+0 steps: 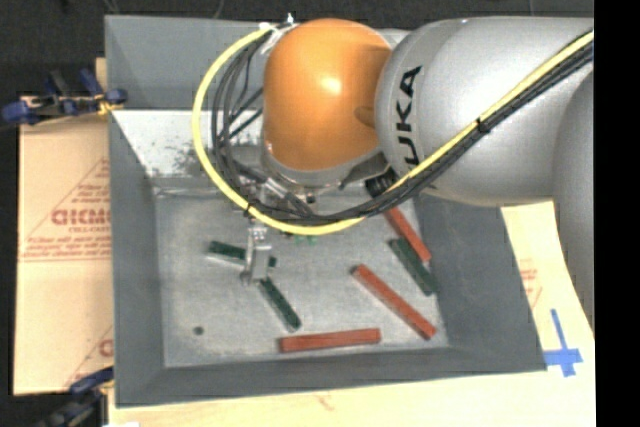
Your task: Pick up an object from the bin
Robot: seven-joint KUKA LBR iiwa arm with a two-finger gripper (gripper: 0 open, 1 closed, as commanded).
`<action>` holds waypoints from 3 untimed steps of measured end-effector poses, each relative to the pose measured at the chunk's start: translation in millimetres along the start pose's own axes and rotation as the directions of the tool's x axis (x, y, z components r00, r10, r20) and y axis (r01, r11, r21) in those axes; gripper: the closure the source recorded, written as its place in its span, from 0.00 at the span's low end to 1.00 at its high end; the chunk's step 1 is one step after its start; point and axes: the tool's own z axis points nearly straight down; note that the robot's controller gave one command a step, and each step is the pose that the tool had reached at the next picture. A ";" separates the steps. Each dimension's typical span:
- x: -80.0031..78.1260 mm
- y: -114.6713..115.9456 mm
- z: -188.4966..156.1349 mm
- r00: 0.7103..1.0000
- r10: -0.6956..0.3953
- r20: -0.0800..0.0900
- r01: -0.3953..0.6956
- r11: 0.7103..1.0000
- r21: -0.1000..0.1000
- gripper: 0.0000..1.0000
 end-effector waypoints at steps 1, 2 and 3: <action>-1.7 -1.0 -4.0 1.000 0.004 0.007 -0.004 1.000 -0.001 0.00; -23.0 -15.2 63.2 0.995 0.096 0.011 -0.096 0.995 -0.003 0.00; -53.7 -35.8 132.5 0.997 -0.083 0.011 0.083 0.997 0.000 0.00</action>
Offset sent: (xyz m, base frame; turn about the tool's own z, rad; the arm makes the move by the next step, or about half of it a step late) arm 0.0499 -0.0364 -0.1659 0.2356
